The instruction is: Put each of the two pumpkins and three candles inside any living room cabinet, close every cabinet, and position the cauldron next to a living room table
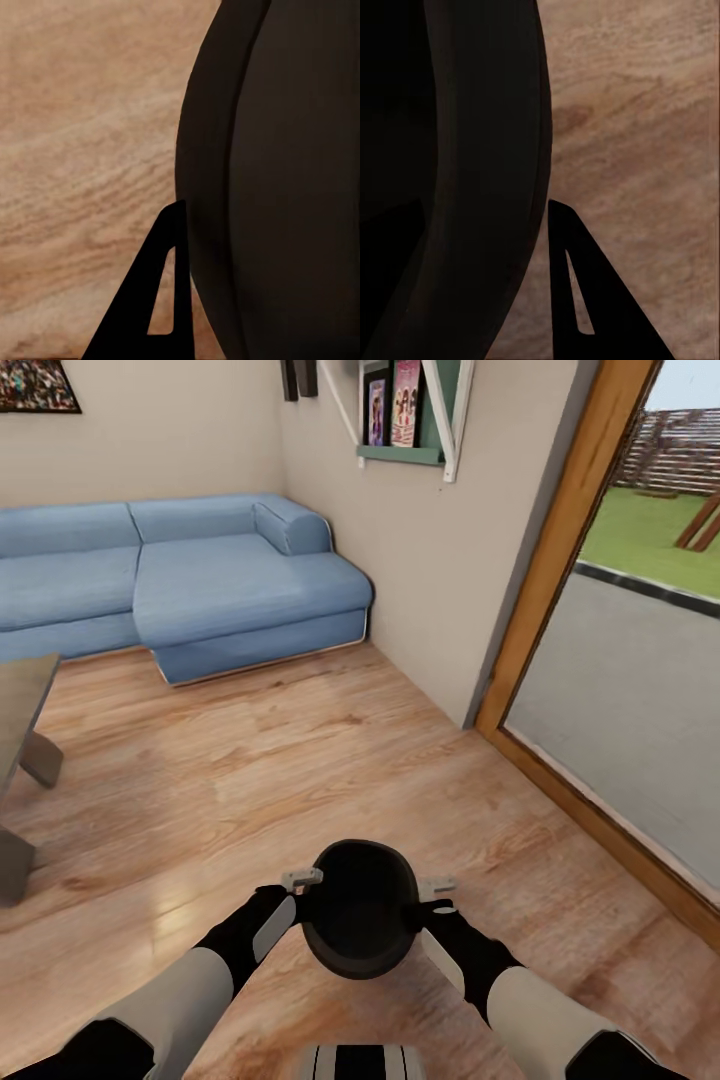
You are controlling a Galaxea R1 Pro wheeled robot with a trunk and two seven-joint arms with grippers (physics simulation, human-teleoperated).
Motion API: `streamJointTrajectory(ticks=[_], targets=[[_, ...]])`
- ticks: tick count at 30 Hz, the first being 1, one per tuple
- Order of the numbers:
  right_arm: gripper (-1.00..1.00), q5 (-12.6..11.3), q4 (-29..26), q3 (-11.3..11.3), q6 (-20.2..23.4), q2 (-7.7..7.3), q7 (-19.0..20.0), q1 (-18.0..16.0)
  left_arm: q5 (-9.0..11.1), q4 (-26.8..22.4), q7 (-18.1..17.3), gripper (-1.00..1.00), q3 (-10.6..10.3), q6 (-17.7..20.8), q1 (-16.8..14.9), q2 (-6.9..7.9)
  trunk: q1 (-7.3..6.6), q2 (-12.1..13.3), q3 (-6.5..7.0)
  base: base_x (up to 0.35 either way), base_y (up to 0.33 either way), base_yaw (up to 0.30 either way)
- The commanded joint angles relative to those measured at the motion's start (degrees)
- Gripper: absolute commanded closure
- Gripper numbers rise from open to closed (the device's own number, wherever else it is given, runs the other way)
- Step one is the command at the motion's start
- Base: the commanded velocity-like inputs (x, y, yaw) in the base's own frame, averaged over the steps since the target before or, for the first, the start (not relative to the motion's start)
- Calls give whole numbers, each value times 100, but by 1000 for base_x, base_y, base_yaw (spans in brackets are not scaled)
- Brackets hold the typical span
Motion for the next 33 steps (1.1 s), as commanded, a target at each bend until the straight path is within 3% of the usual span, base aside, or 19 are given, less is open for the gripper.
streamJointTrajectory(ticks=[1,22,26,33], targets=[[100,-95,-111,38,-14,7,95,-1,149,0,-343,100,-53,-26,1,-7,-1,0,0,0,233,289],[100,-95,-111,43,-14,13,95,-1,157,0,-345,100,-44,-40,1,-5,-1,0,0,2,79,289],[100,-95,-111,47,-14,13,95,0,157,14,-344,100,-59,-418,1,-5,-1,0,0,190,72,289],[100,-95,-111,47,-14,13,95,0,157,18,-343,100,-61,-482,1,-5,-1,0,0,283,96,289]])
